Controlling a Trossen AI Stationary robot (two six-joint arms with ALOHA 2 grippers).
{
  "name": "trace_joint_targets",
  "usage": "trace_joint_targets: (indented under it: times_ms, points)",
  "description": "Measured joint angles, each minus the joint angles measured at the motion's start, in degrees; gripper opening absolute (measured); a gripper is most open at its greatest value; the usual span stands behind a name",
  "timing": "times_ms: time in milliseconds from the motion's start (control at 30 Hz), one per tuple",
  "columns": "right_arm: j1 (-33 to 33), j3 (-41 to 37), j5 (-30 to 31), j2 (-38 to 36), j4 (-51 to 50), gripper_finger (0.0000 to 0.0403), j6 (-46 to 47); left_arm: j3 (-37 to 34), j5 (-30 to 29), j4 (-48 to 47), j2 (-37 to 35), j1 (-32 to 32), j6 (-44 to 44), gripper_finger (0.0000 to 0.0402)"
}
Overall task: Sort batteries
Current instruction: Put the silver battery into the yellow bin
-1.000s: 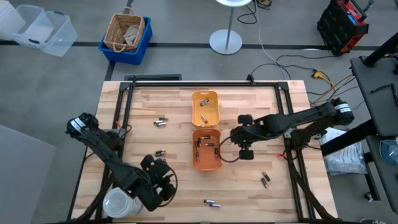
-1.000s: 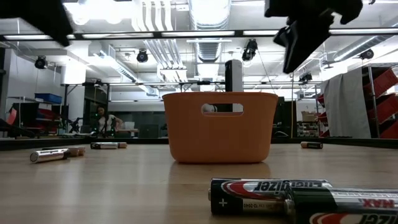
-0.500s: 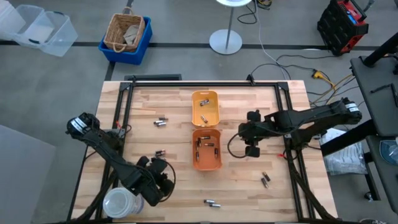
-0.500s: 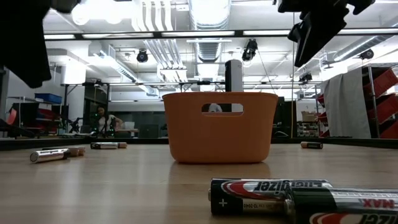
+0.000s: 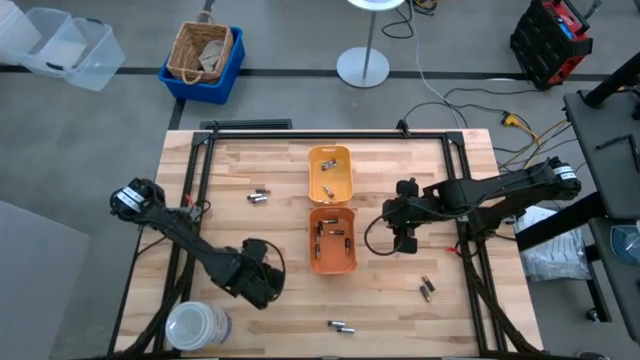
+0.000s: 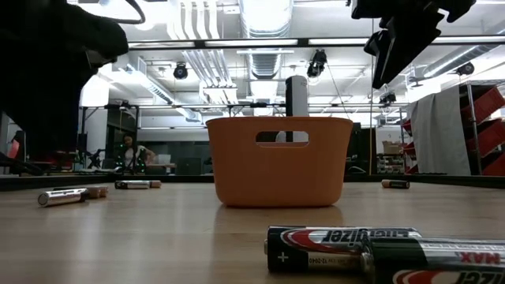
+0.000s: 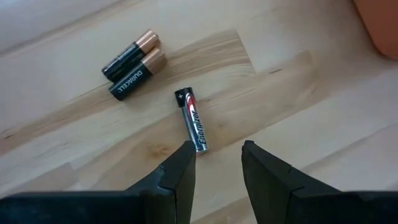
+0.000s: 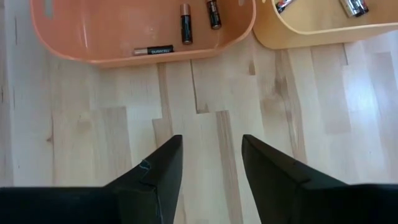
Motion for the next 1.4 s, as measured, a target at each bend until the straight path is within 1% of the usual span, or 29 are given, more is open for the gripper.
trace_joint_targets:
  times_ms: [367,567,933,1167,1400]
  points:
    - [0.0,0.0,0.0,0.0,0.2,0.0176,-0.1,-2.1,-0.3,0.8,0.0,1.1,-0.3,0.0111]
    - [0.0,-0.4,0.0,0.0,0.6,0.0172,-0.1,-2.2,-2.8,1.1,0.0,1.2,-0.3,0.0111]
    - [0.0,-1.7,0.0,0.0,1.0,0.0185,-0.1,-3.2,-2.9,4.0,0.0,1.4,0.8,0.0111]
    - [0.0,-2.4,0.0,0.0,1.7,0.018,-0.1,-5.6,-2.8,6.8,0.0,1.4,0.7,0.0111]
    - [0.0,-2.4,0.0,0.0,2.3,0.0189,-0.6,-5.7,-2.8,7.2,0.0,1.4,0.7,0.0111]
